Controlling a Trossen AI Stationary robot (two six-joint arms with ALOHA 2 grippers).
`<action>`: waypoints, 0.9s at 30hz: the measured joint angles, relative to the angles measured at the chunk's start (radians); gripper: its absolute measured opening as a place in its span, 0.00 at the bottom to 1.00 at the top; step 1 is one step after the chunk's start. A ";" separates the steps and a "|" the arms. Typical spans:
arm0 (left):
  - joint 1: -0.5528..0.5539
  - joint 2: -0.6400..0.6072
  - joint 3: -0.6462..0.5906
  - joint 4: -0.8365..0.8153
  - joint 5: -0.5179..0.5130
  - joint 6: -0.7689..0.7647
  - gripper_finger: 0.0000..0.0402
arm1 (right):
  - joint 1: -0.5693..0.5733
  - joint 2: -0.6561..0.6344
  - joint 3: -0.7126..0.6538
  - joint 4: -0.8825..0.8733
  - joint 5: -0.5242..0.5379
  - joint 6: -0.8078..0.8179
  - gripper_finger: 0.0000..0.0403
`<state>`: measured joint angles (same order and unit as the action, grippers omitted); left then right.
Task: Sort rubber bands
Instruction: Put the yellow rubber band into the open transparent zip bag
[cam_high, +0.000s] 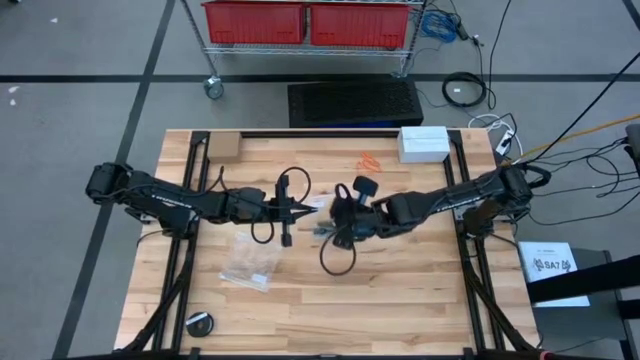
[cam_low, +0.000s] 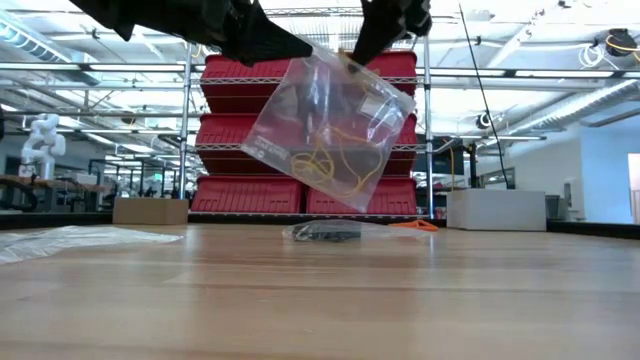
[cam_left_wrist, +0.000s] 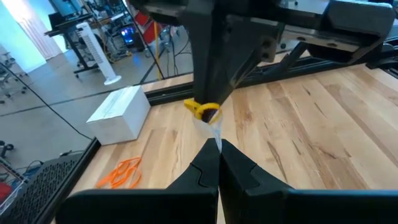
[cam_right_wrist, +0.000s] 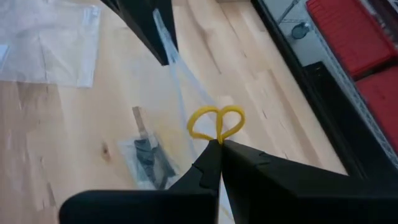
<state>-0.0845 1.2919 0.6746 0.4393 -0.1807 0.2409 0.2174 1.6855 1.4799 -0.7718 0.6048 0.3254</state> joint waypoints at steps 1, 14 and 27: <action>0.000 0.000 0.000 0.000 0.000 0.000 0.00 | -0.007 0.000 0.000 0.010 -0.023 -0.007 0.00; 0.000 0.000 0.000 0.000 0.000 0.000 0.00 | -0.054 -0.002 0.000 0.065 -0.247 -0.031 0.14; 0.008 0.000 0.000 -0.013 -0.008 0.002 0.00 | -0.005 -0.130 0.000 0.005 -0.248 0.038 0.45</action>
<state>-0.0761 1.2919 0.6746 0.4264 -0.1883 0.2428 0.2121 1.5556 1.4799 -0.7672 0.3569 0.3637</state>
